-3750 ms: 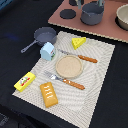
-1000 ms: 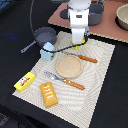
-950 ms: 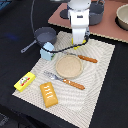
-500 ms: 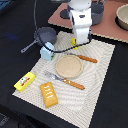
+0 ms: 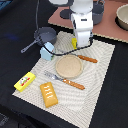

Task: Interact with the objects in diverse but meaningful ways.

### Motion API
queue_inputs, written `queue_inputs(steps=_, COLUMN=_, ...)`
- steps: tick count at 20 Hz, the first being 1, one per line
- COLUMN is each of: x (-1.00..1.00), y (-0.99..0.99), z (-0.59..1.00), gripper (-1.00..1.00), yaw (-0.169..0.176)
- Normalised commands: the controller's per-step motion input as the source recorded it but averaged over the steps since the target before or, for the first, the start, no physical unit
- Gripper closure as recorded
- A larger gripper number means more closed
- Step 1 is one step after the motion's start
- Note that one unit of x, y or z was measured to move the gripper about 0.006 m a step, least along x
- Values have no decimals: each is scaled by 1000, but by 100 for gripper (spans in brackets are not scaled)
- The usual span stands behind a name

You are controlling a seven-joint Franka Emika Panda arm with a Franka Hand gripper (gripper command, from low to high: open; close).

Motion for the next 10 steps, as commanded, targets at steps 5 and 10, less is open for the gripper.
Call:
queue_inputs(steps=5, x=235, y=107, z=-82, gripper=-100, yaw=0)
queue_inputs(steps=10, x=80, y=79, z=-10, gripper=-100, yaw=7)
